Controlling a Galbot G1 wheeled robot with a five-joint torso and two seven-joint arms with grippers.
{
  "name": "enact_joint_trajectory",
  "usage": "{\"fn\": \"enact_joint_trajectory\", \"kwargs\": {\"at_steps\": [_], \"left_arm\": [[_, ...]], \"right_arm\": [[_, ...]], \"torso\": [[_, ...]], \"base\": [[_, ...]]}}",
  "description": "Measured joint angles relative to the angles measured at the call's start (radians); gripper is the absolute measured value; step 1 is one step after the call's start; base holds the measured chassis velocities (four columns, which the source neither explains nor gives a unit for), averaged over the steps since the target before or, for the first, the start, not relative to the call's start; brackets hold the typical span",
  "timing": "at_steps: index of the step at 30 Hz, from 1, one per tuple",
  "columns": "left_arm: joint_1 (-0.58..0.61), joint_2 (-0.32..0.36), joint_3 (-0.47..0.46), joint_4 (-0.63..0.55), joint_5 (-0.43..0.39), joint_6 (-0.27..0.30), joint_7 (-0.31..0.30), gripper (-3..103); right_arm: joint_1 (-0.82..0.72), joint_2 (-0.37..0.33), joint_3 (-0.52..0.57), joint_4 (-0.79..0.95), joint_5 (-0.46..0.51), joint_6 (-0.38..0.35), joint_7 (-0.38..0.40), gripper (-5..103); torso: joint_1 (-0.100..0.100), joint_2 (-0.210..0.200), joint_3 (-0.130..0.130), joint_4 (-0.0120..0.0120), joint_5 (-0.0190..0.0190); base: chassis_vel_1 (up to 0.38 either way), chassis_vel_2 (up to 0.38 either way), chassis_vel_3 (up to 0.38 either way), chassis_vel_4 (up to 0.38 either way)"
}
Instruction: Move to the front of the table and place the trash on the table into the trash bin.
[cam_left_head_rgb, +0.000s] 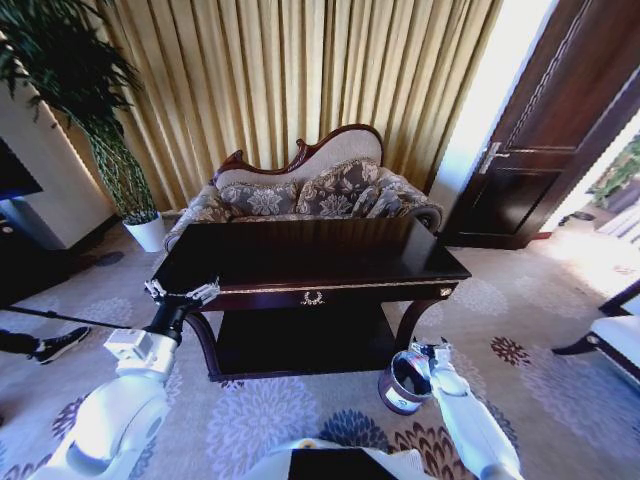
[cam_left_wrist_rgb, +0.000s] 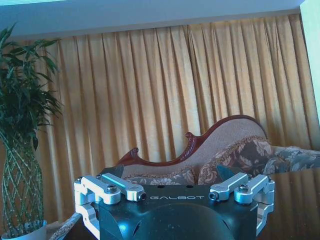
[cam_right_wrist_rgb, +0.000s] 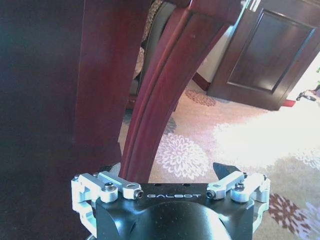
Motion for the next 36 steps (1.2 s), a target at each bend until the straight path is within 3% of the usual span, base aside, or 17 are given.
{"fn": "enact_joint_trajectory", "kwargs": {"at_steps": [22,25,27,31,32,36], "left_arm": [[0.002,0.003,-0.01,0.004,0.004,-0.001,0.0,100],[-0.006,0.002,-0.008,0.013,0.003,-0.013,0.0,100],[-0.007,0.002,-0.008,0.016,0.002,-0.016,0.0,100],[-0.019,0.0,-0.025,0.028,-0.016,-0.018,-0.001,100],[-0.019,0.0,-0.025,0.028,-0.016,-0.018,-0.001,100],[-0.046,-0.001,-0.037,0.044,-0.046,-0.017,-0.002,100]], "right_arm": [[-0.057,-0.011,-0.005,0.077,0.11,-0.035,-0.002,100],[-0.142,-0.046,-0.017,0.231,0.214,-0.06,-0.024,100],[-0.176,-0.063,-0.017,0.28,0.232,-0.045,-0.056,100],[-0.318,-0.114,0.007,0.498,0.3,0.058,-0.184,100],[-0.318,-0.114,0.007,0.498,0.3,0.058,-0.184,100],[-0.461,-0.129,0.05,0.808,0.373,0.081,-0.21,100]], "torso": [[0.0,0.0,0.0,0.0003,0.0002],[0.0,0.0,0.0,0.0,-0.0002],[0.0,0.0,0.0,0.0002,-0.0001],[0.0,0.0,0.0,0.0002,0.0002],[0.0,0.0,0.0,0.0002,0.0002],[0.0,0.0,0.0,-0.0003,-0.0002]], "base": [[0.0,0.0,0.0,0.0],[0.0,0.0,0.0,0.0],[0.0,0.0,0.0,0.0],[0.0,0.0,0.0,0.0],[0.0,0.0,0.0,0.0],[0.0,0.0,0.0,0.0]]}}
